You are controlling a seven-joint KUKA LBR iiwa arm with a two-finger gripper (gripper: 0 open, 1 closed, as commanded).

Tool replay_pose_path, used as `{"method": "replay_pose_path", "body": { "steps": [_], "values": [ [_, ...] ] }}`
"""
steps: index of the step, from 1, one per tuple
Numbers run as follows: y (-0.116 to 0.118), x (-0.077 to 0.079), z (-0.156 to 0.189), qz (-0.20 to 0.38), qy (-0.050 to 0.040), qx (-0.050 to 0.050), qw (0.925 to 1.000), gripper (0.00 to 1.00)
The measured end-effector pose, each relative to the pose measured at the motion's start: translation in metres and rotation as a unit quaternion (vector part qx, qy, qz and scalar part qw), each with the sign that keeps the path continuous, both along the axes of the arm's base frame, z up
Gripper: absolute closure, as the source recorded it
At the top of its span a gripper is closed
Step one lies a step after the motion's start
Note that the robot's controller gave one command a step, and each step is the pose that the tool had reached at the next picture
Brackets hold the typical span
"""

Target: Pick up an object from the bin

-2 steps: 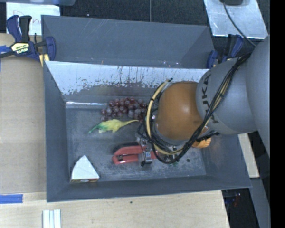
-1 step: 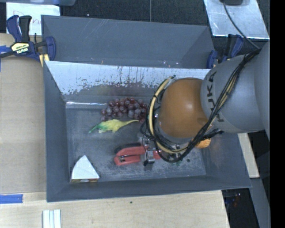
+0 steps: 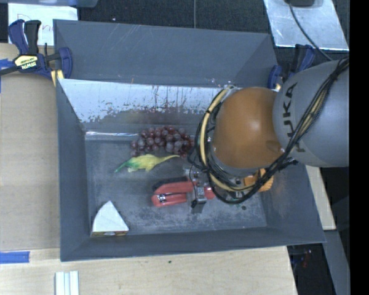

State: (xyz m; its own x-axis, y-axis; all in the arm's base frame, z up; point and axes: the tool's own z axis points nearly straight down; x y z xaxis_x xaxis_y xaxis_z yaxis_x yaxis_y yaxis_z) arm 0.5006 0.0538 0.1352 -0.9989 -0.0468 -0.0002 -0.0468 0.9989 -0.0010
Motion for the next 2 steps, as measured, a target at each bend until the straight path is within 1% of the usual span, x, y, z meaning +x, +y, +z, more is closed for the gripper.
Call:
{"method": "replay_pose_path", "body": {
  "steps": [1, 2],
  "values": [
    [0.0, 0.0, 0.007, 0.0, -0.0011, 0.0, 1.0, 1.0],
    [0.0, -0.001, 0.018, 0.0, 0.0022, 0.0, 1.0, 1.0]
  ]
}}
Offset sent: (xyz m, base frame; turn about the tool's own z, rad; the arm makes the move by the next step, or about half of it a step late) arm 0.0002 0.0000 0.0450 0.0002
